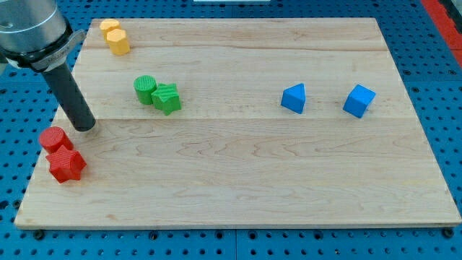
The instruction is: Drag the green blocks to the center left side of the board
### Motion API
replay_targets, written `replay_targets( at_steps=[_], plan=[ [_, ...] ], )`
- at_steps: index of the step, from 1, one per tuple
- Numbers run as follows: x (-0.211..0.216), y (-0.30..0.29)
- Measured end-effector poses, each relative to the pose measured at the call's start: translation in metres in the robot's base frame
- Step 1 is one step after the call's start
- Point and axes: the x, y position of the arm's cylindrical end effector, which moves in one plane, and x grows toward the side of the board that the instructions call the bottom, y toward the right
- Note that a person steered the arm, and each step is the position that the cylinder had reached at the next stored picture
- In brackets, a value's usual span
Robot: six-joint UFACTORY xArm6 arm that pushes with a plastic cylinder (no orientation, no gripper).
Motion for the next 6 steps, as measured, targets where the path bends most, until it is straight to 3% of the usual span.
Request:
replay_targets(
  at_steps=[3, 6],
  plan=[
    [-0.001, 0.167],
    [-0.061, 0.115]
  ],
)
